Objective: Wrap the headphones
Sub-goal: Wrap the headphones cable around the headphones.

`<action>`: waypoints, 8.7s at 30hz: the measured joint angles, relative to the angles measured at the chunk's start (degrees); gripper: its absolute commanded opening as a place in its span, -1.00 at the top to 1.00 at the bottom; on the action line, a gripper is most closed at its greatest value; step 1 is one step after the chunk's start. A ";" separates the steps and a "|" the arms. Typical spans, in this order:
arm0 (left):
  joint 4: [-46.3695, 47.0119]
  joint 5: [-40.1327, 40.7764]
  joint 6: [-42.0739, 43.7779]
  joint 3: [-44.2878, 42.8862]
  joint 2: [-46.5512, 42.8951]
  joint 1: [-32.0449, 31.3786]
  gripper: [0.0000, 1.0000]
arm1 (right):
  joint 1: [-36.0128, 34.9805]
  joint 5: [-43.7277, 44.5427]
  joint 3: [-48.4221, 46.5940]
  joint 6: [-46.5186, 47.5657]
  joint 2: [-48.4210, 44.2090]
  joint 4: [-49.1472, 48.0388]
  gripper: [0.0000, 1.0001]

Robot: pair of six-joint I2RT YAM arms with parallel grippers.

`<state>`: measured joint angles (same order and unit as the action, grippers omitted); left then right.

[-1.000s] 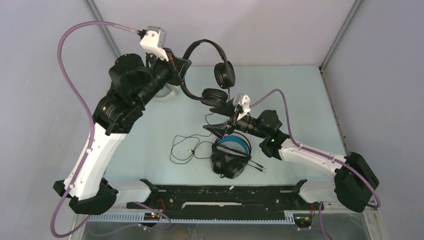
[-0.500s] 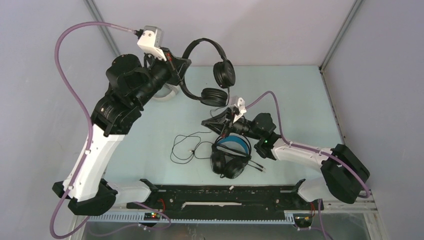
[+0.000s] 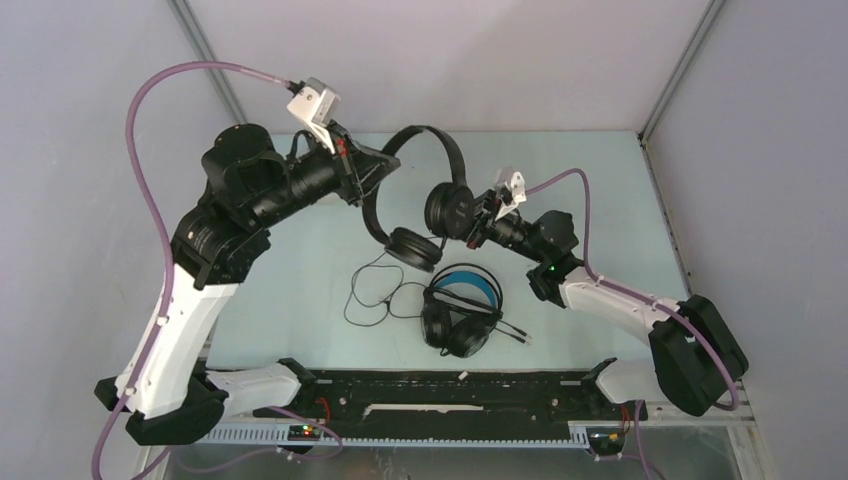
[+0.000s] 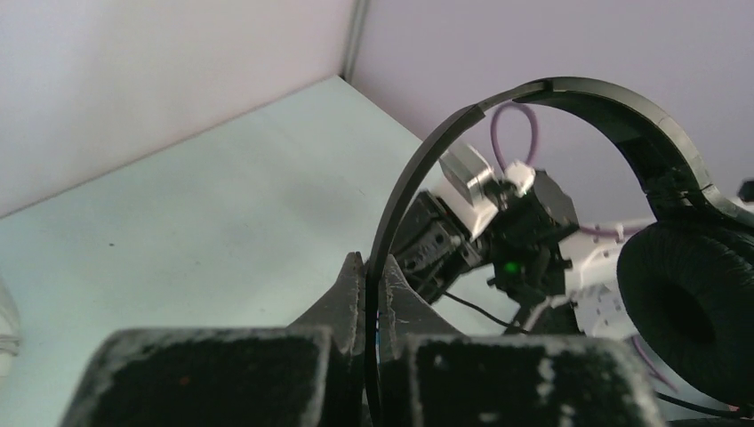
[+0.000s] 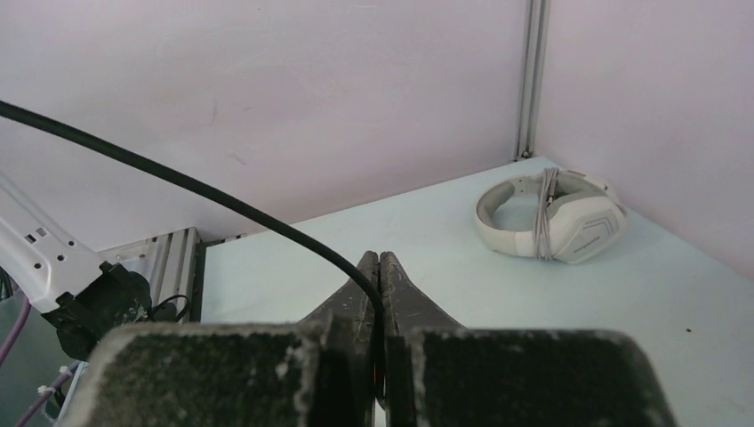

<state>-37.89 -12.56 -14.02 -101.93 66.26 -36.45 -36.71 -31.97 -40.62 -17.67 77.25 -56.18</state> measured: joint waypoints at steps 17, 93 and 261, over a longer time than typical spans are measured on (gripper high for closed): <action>-5.11 -11.89 5.84 7.48 -0.13 0.00 1.00 | 4.74 -3.80 -0.24 1.62 -6.75 8.48 1.00; -9.03 51.41 11.10 12.57 12.76 -12.98 1.00 | 6.67 -7.87 -39.12 -17.68 -2.21 69.48 1.00; -0.44 -11.80 30.73 16.35 2.12 6.25 1.00 | 7.98 -17.40 -14.19 -7.74 -14.75 45.40 1.00</action>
<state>-38.33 -24.36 16.71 -85.58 68.38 -30.20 -28.73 -49.36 -54.81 -25.41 62.50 -10.79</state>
